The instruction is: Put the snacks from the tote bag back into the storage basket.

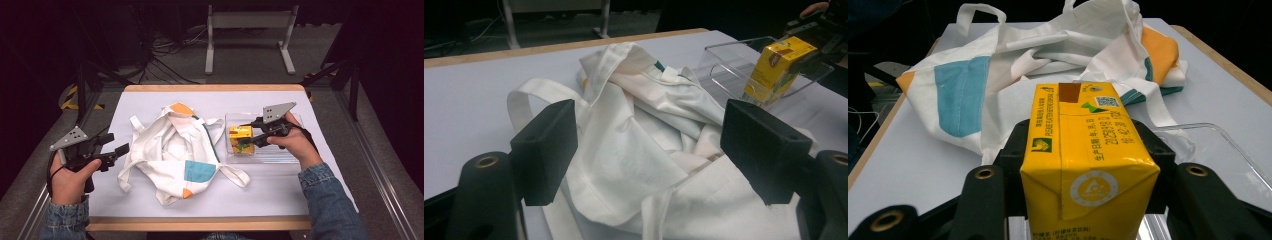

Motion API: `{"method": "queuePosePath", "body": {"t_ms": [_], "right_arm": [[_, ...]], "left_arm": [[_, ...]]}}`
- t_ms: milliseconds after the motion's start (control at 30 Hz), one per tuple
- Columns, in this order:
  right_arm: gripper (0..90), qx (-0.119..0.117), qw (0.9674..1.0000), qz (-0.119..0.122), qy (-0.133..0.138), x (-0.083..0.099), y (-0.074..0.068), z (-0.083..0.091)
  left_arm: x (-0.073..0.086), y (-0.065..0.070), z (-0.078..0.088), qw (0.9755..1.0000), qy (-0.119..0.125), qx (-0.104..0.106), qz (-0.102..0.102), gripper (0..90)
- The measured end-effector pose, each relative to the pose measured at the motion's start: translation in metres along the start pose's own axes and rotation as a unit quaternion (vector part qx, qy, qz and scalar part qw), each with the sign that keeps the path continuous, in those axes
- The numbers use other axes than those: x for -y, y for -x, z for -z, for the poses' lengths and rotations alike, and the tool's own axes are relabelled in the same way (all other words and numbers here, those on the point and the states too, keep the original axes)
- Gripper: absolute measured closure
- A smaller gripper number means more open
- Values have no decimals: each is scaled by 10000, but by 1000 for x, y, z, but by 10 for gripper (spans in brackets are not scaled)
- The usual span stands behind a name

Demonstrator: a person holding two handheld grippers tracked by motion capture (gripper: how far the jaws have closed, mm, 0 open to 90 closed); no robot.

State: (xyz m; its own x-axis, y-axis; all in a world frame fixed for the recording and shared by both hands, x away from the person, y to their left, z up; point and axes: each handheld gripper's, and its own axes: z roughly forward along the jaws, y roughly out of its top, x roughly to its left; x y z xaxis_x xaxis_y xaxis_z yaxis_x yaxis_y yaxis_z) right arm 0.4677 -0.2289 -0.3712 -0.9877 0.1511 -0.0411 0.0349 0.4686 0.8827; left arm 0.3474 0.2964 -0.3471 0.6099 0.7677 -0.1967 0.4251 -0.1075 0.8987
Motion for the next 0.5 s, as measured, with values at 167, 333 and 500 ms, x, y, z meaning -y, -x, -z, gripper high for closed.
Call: {"method": "queuePosePath", "body": {"t_ms": [167, 333, 500], "right_arm": [[521, -112, 9999, 58, -68, 0, -3, -2], [521, -178, 9996, 98, -199, 2, -5, -6], [520, -237, 9992, 102, -294, 3, -6, -7]], "left_arm": [[0, 0, 0, 10000, 5, 8, 29, 239], [0, 1, 0, 10000, 6, 3, 53, 239], [0, 1, -1, 10000, 3, 2, 54, 239]]}}
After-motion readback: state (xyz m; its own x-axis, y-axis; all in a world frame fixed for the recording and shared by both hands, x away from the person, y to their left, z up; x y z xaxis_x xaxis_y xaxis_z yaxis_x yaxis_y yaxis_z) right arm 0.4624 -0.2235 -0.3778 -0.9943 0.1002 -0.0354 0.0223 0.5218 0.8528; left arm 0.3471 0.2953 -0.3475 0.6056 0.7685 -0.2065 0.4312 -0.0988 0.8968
